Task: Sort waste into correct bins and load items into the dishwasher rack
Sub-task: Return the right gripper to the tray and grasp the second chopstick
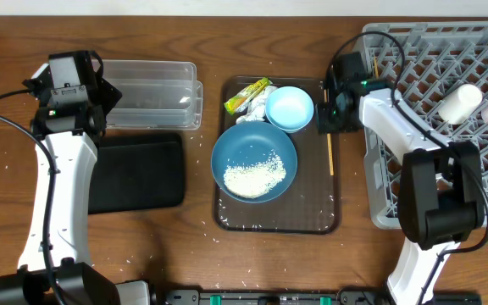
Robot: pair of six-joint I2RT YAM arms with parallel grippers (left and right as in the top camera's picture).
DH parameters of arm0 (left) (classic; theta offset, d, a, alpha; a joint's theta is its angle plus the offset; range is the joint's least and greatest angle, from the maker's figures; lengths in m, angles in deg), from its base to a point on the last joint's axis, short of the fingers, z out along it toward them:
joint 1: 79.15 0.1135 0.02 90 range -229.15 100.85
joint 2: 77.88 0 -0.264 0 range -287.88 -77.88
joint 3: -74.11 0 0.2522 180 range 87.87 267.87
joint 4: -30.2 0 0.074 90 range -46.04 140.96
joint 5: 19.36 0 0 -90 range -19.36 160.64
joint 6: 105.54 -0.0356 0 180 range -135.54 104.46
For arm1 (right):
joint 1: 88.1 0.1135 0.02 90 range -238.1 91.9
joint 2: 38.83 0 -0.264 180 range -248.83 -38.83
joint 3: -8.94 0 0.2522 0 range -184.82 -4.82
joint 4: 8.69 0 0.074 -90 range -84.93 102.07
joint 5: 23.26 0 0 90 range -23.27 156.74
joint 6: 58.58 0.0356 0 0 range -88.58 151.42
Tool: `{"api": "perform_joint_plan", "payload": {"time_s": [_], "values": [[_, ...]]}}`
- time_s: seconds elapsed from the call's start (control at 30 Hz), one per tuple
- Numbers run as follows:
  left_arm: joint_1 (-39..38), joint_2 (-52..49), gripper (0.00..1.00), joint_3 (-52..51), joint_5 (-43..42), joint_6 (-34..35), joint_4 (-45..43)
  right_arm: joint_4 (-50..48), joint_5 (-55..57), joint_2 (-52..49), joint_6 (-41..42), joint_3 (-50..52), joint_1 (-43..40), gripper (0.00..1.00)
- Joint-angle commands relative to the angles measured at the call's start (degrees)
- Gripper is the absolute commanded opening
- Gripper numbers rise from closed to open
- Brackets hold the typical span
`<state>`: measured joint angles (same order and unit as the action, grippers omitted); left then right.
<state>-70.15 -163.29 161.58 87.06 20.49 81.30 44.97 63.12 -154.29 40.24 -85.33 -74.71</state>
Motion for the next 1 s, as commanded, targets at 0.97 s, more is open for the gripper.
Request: {"api": "perform_joint_plan", "payload": {"time_s": [0.97], "values": [[0.3,-0.4,0.99,-0.3,0.1,0.3,0.2,-9.0,4.8,0.3,5.7,9.0,4.6,0.07]]}}
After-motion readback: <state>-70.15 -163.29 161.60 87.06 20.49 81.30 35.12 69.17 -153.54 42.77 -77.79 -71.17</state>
